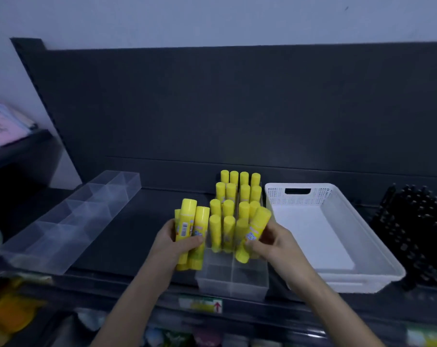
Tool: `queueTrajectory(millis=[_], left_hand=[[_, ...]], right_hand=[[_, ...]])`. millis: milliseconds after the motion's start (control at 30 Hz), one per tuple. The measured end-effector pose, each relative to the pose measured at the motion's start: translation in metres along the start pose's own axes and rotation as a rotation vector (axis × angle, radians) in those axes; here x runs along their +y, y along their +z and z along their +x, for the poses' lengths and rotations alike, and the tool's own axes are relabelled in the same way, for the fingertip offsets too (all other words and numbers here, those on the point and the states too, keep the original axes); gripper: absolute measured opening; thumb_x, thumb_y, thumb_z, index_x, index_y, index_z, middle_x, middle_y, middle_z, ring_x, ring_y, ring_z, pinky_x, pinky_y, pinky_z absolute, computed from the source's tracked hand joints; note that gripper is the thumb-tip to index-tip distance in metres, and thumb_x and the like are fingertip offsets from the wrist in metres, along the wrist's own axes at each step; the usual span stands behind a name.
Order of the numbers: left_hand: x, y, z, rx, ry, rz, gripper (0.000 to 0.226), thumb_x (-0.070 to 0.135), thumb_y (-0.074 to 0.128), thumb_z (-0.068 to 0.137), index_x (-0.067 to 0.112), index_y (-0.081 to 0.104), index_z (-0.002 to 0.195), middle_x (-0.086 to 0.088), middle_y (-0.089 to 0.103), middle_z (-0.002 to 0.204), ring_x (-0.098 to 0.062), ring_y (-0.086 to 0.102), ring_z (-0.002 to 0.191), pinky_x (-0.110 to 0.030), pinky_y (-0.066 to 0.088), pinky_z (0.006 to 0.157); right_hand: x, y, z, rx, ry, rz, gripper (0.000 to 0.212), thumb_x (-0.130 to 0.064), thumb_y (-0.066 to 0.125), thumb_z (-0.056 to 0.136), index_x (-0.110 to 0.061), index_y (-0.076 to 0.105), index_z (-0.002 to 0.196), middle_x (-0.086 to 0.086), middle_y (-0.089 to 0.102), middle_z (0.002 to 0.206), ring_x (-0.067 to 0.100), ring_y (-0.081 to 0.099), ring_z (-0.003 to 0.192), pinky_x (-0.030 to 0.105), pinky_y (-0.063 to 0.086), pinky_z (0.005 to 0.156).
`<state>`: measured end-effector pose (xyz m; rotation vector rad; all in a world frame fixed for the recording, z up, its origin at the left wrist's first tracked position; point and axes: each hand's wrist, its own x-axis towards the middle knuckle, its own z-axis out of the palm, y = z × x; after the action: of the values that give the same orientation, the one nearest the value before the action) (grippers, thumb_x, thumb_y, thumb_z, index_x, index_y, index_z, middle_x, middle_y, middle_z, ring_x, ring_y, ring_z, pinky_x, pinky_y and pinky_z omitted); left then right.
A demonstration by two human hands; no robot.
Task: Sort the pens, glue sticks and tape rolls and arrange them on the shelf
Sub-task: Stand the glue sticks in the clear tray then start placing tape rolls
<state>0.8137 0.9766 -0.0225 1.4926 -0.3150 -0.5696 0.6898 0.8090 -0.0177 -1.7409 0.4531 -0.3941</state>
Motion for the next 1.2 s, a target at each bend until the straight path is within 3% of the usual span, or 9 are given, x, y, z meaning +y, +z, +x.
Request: queueTrajectory(millis=[100,233,433,600,800,933,1067,1133,1200], left_hand=[[-0.007,-0.033,0.007,-0.055,-0.029,0.046,0.056,0.025,0.077,0.046,0.018,0.059,0.099,-0.004,0.067,0.089,-0.020,0.063,0.079,-0.037,0.051,0.065],[-0.013,-0.054,0.014,-0.120,-0.029,0.099,0.047,0.025,0.073,0.051,0.016,0.060,0.094,-0.006,0.066,0.086,-0.019,0.063,0.076,-0.034,0.050,0.063],[-0.017,-0.057,0.013,-0.175,-0.027,0.071,0.041,0.020,0.072,0.055,0.013,0.060,0.095,-0.006,0.066,0.084,-0.020,0.062,0.076,-0.031,0.049,0.066],[-0.020,-0.057,0.007,-0.180,-0.018,0.068,0.027,0.000,0.070,0.076,0.014,0.060,0.096,-0.006,0.066,0.086,-0.021,0.062,0.079,-0.031,0.049,0.069],[-0.010,-0.049,0.001,-0.213,0.004,0.061,0.037,0.013,0.077,0.064,0.016,0.060,0.096,-0.004,0.066,0.087,-0.019,0.063,0.080,-0.031,0.050,0.069],[-0.004,-0.046,-0.002,-0.235,0.022,0.068,0.042,0.018,0.073,0.057,0.018,0.060,0.097,0.001,0.067,0.083,-0.012,0.064,0.076,-0.027,0.049,0.065],[0.001,-0.034,-0.006,-0.345,0.062,0.066,0.042,0.011,0.075,0.063,0.017,0.059,0.101,0.008,0.068,0.078,-0.004,0.065,0.071,-0.019,0.049,0.060],[0.002,-0.029,-0.008,-0.396,0.078,0.074,0.045,0.014,0.073,0.061,0.016,0.059,0.104,0.009,0.068,0.077,-0.004,0.065,0.072,-0.018,0.050,0.062],[0.001,-0.027,-0.010,-0.417,0.073,0.087,0.045,0.014,0.075,0.063,0.017,0.058,0.105,0.006,0.067,0.080,-0.007,0.065,0.074,-0.020,0.050,0.064]], right_hand=[[0.006,0.045,0.005,0.106,-0.021,-0.313,0.018,-0.009,0.069,0.075,-0.018,0.055,0.080,-0.009,0.060,0.073,0.011,0.056,0.070,0.012,0.042,0.062],[0.018,0.078,0.006,0.162,-0.052,-0.646,0.018,-0.019,0.067,0.079,-0.019,0.049,0.083,0.005,0.066,0.084,0.026,0.061,0.083,0.027,0.037,0.062],[0.030,0.088,0.003,0.105,0.021,-0.890,0.028,-0.036,0.064,0.081,-0.017,0.055,0.100,0.005,0.061,0.103,0.025,0.059,0.096,0.031,0.044,0.073],[0.026,0.088,0.002,0.104,-0.008,-0.877,0.030,-0.033,0.065,0.083,-0.016,0.054,0.106,0.005,0.062,0.106,0.023,0.059,0.097,0.030,0.045,0.074],[0.019,0.077,0.000,0.058,-0.017,-0.700,0.045,-0.028,0.073,0.078,-0.017,0.054,0.118,-0.002,0.064,0.113,0.014,0.059,0.104,0.029,0.049,0.090],[-0.010,0.065,-0.006,0.177,-0.127,-0.499,0.023,-0.021,0.074,0.077,-0.019,0.065,0.098,-0.013,0.063,0.086,-0.006,0.054,0.076,0.005,0.039,0.070],[-0.032,0.071,-0.005,0.106,-0.144,-0.287,0.018,-0.025,0.074,0.077,-0.014,0.062,0.069,-0.007,0.055,0.062,0.000,0.047,0.059,0.015,0.038,0.060],[-0.033,0.073,-0.006,0.065,-0.124,-0.237,0.031,-0.026,0.071,0.080,0.004,0.061,0.075,0.006,0.052,0.066,0.011,0.044,0.063,0.025,0.038,0.061],[-0.032,0.069,-0.008,0.061,-0.094,-0.122,0.028,-0.016,0.068,0.082,0.010,0.058,0.079,0.010,0.050,0.068,0.012,0.043,0.062,0.021,0.037,0.057]])
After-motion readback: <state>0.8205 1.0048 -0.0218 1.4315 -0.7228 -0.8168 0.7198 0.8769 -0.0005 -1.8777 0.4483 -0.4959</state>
